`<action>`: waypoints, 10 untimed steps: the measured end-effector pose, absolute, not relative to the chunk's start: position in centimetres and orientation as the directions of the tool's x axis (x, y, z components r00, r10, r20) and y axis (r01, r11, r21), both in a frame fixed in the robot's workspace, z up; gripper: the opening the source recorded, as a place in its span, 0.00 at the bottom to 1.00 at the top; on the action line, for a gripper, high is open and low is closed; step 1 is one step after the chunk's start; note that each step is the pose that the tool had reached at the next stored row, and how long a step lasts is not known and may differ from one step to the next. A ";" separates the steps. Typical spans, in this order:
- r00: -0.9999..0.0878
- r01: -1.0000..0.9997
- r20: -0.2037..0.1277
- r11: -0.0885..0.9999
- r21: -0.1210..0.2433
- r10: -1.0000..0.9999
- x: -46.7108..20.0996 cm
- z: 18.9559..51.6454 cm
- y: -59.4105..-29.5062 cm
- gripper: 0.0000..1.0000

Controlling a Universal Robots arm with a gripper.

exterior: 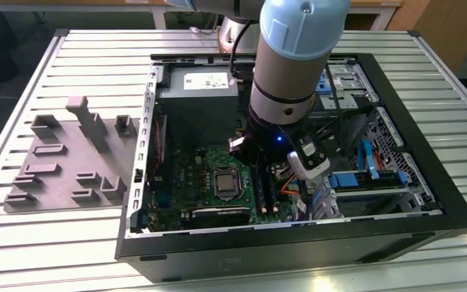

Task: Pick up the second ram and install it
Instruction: 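Press down the second ram until it locks into place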

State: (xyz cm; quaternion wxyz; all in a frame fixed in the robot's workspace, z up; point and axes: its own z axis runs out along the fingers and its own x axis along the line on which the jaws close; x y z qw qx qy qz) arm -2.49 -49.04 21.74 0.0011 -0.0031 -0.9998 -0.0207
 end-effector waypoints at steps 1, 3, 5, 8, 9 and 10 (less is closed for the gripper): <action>-1.000 0.006 0.002 0.999 0.044 0.006 -2.5 22.0 -49.0 0.11; -1.000 0.006 0.003 0.999 0.042 0.006 -2.5 22.9 -49.1 0.11; -1.000 0.006 0.003 0.999 0.044 0.006 -2.5 23.6 -49.1 0.11; -1.000 0.006 0.003 0.999 0.045 0.006 -2.5 23.8 -49.1 0.11; -1.000 0.006 0.003 0.999 0.045 0.006 -2.5 23.8 -49.1 0.11; -1.000 0.006 0.003 0.999 0.045 0.006 -2.5 23.8 -49.1 0.11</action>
